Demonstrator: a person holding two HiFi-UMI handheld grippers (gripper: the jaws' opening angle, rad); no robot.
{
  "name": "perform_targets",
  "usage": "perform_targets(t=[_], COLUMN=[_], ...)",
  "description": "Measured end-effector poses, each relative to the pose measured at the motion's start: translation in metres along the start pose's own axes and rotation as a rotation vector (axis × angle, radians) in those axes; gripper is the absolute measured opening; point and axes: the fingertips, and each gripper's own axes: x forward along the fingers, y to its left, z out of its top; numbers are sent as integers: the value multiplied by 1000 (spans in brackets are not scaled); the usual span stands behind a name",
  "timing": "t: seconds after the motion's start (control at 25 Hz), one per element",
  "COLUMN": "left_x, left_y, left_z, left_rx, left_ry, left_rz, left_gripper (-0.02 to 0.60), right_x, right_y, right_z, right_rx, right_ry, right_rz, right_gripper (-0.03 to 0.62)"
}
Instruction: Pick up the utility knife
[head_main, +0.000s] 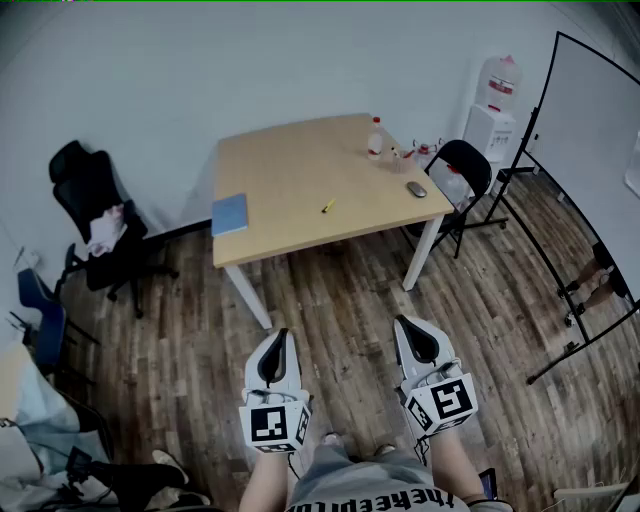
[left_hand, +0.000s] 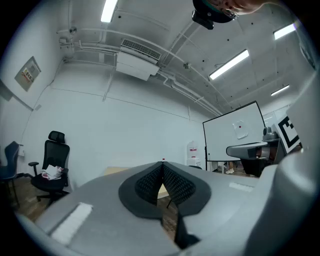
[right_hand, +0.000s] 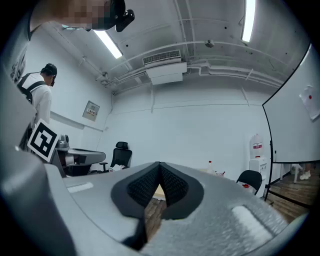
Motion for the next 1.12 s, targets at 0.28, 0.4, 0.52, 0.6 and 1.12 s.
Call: perform_targets(t=[0.28,0.4,0.52,0.6,1.12], left_x=[2,4,7,9,26], left_y=[7,9,13,17,38], left_z=[3,4,4,4,-6], left_rx=[-6,-16,-18,-20,-31], left_ry=[-5,-9,-13,-15,-7], left_rz=[-16,-23,-28,-29,-74], left_gripper=[20,20,20,20,20], right_x=[8,9,12,15,34], right_y=[7,8,9,10,17], right_z=[5,4,2,2,-7], right_rx=[-7,-10,-13,-7,2], right_ry=[4,5,3,-4,9], right_rz=[-7,-13,-19,-18,-44], right_gripper=[3,3,3,3,3])
